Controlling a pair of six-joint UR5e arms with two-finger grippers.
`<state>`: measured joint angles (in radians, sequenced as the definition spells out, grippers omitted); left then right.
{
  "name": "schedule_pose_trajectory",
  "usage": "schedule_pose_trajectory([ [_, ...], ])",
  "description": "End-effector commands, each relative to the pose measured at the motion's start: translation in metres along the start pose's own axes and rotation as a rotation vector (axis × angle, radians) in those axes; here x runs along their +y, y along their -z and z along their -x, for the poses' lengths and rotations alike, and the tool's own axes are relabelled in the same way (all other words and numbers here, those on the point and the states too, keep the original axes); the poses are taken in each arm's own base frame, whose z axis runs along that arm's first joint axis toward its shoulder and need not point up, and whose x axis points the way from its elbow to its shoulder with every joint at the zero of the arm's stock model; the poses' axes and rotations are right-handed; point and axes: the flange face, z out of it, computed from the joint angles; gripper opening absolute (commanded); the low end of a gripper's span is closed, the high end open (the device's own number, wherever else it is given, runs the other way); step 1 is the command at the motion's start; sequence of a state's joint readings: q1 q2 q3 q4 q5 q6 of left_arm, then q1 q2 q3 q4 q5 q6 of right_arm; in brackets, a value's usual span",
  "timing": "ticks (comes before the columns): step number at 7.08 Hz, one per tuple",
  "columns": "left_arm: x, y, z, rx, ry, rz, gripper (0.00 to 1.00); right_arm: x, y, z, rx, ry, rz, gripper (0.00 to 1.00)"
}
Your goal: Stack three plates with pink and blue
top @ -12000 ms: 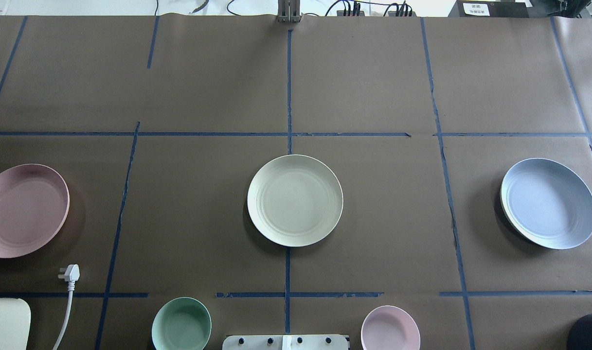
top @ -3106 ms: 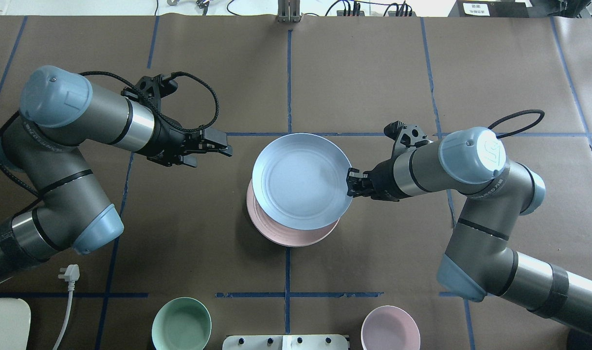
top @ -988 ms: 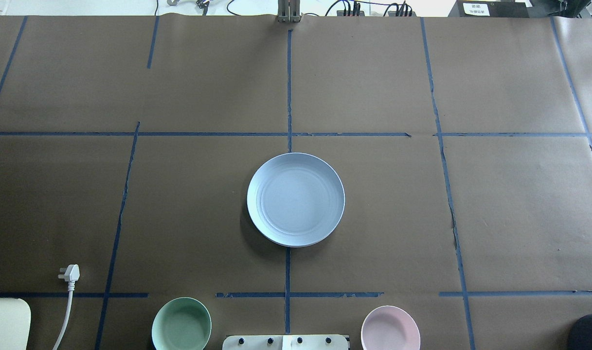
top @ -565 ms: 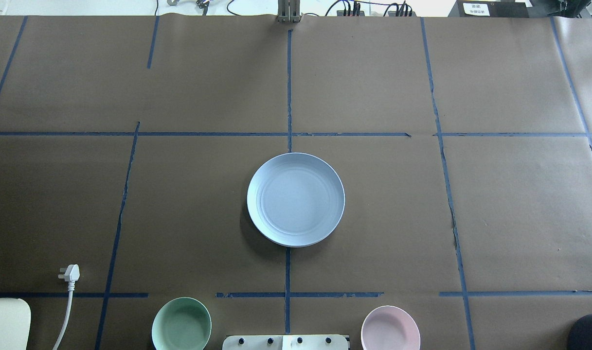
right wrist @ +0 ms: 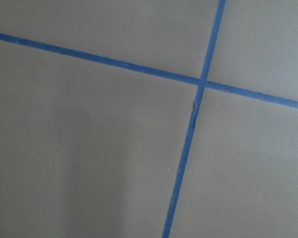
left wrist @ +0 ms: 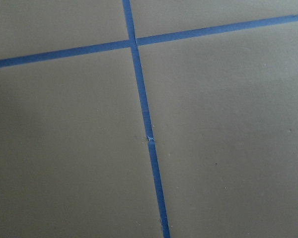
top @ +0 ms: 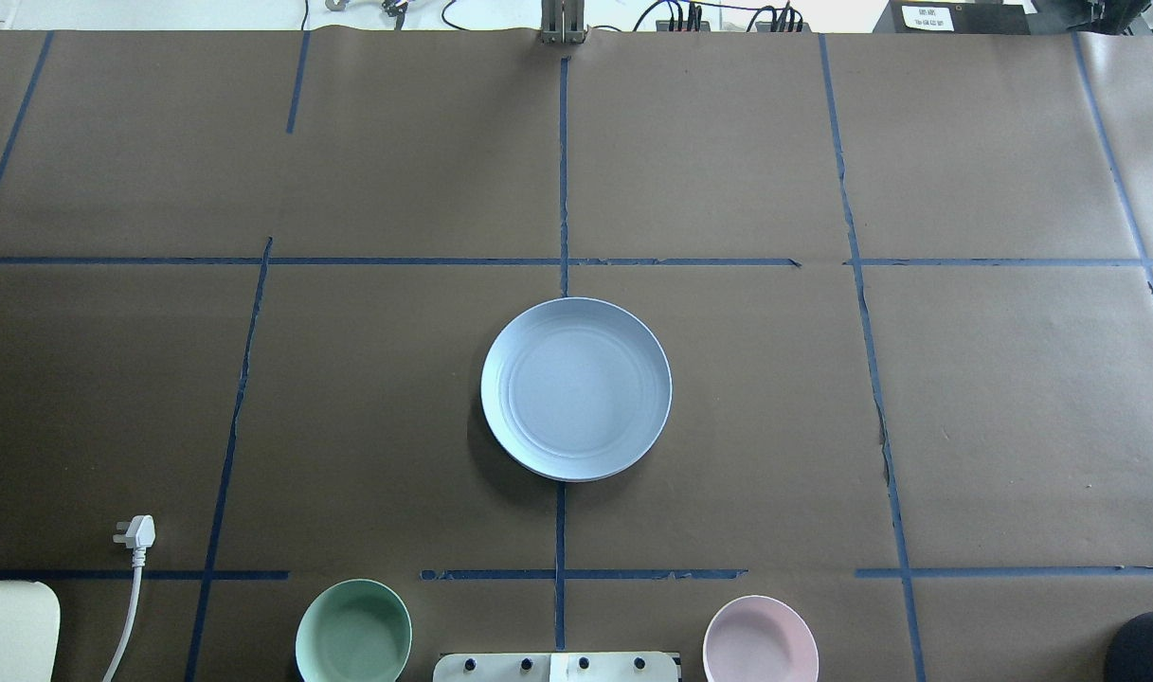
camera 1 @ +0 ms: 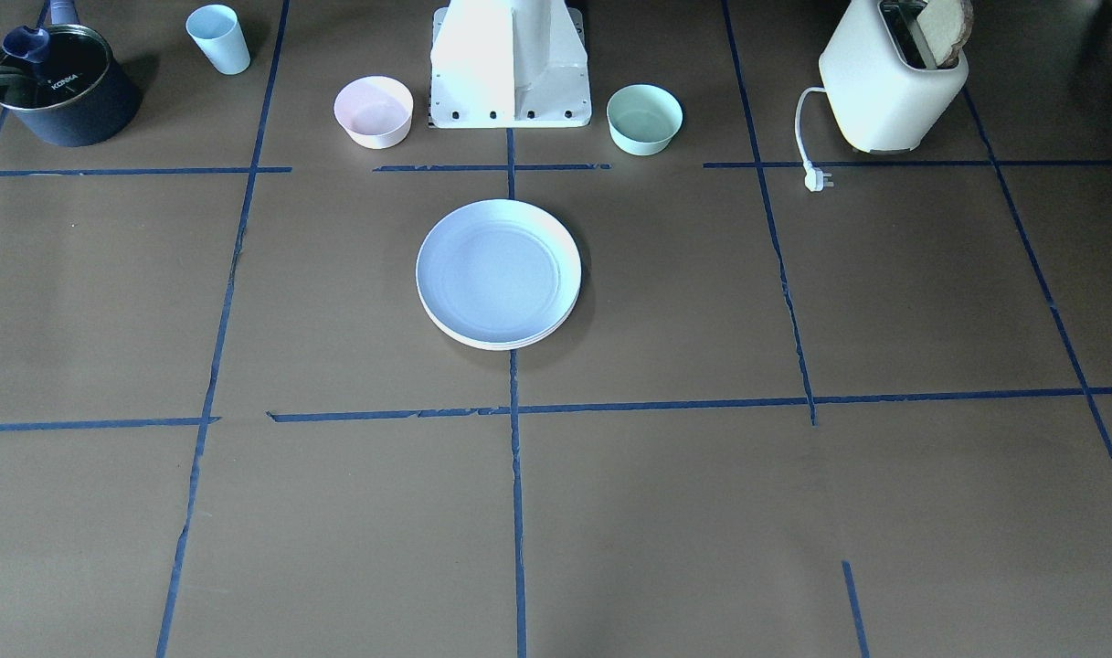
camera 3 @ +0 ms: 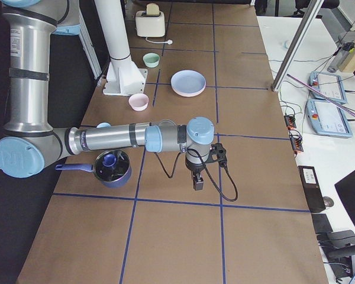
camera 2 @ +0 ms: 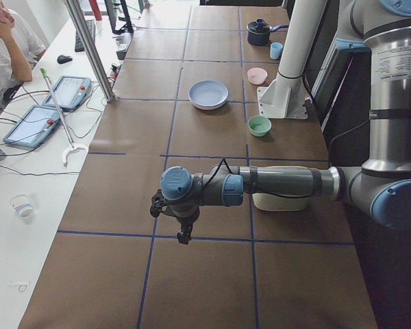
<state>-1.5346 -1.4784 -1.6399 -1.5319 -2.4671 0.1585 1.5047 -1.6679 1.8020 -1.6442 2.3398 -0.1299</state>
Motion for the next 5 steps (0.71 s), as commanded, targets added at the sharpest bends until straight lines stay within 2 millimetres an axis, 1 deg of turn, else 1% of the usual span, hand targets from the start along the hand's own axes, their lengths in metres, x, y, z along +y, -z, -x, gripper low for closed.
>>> schedule_pose_trajectory([
  [1, 0.0014, -0.0001, 0.0011, 0.005, 0.026, -0.003, 1.00, 0.0033, -0.0042, -0.0021, -0.017, -0.009, 0.007, 1.00],
  [2, 0.0055, -0.0029, 0.0039, 0.006, 0.033, 0.002, 1.00, 0.0024, -0.0037, -0.0017, -0.017, -0.007, 0.005, 1.00],
  [5, 0.0075, -0.0028, 0.0056, 0.006, 0.034, 0.002, 1.00, 0.0020, -0.0029, -0.0010, -0.017, -0.005, 0.002, 1.00],
])
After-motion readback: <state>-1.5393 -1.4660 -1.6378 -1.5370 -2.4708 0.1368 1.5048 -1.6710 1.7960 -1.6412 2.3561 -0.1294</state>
